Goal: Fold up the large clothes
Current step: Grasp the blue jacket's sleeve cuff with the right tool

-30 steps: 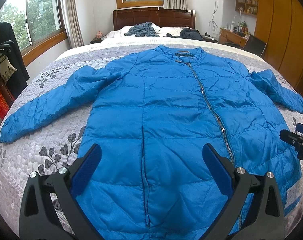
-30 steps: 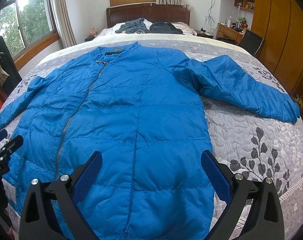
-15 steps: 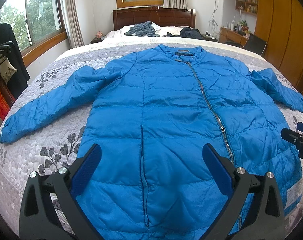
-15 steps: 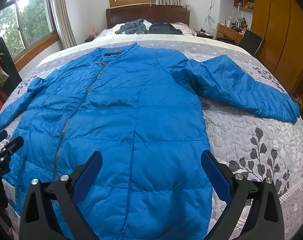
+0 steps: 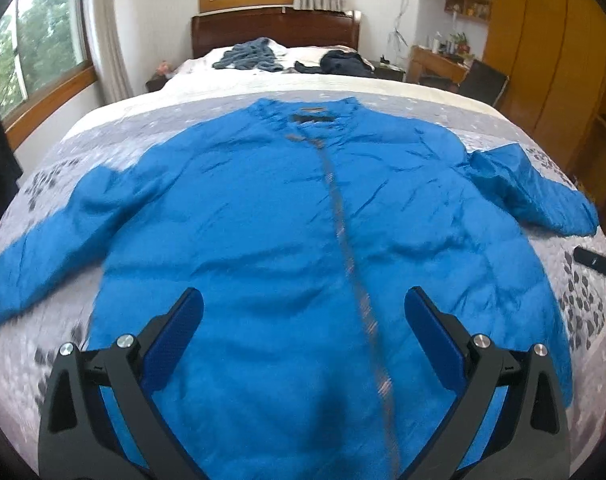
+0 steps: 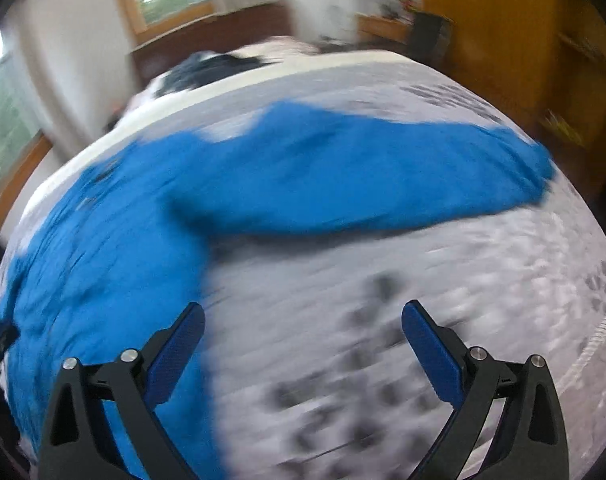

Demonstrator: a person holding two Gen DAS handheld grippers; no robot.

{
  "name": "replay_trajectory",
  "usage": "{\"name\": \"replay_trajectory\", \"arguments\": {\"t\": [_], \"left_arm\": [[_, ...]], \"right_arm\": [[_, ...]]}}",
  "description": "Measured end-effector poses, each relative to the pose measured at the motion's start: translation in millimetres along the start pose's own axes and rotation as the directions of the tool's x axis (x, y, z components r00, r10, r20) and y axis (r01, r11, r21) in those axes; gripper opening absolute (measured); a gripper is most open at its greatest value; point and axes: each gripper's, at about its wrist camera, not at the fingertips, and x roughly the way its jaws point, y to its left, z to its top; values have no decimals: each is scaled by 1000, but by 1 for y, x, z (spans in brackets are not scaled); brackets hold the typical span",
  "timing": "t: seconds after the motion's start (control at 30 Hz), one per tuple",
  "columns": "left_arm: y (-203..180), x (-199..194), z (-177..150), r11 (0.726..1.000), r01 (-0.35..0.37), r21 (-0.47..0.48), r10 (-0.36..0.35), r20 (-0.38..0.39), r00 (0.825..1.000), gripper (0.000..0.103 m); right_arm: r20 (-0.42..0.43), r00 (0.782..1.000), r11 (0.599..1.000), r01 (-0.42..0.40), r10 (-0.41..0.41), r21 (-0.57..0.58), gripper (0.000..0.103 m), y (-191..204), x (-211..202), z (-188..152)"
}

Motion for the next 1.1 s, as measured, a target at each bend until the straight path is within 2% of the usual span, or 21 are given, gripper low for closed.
{"name": "replay_trajectory", "arguments": {"t": [0.17,0.33,0.4,0.5,0.57,0.6,0.67,0.7,0.83,0.93,1.1], "left_arm": [[-37,26,35,999,30,-14,-30,2,1000,100],[-65,47,59,1000,12,1,-12,41,999,100],[-72,54,65,1000,17,2,-17,45,999,100],[-76,64,63,1000,29,-2,-29,29,999,100],[-78,70,60,1000,28,8,-29,12,1000,100],[-78,72,60,1000,27,12,-27,8,1000,100],[-78,73,58,1000,25,16,-25,4,1000,100],[-78,74,56,1000,25,17,-25,4,1000,100],[-79,71,53,999,32,31,-32,2,999,100],[-77,65,52,998,48,37,-49,4,999,100],[-67,59,49,998,53,33,-53,-3,999,100]], "right_arm": [[-51,996,985,81,-74,153,99,-89,27,49],[-109,991,954,111,-83,280,99,-169,62,85],[-116,991,942,107,-74,317,98,-187,74,93],[-115,993,926,56,-14,373,95,-210,91,101],[-91,996,922,50,-16,383,92,-216,95,108],[-91,995,922,61,-29,381,89,-216,96,111],[-93,992,924,115,-87,366,67,-216,98,117],[-91,991,925,128,-102,359,60,-217,98,118],[-77,995,924,83,-58,373,20,-224,93,122],[-68,997,921,50,-26,386,12,-229,83,118],[-79,997,912,54,-24,407,9,-238,81,103]]}}
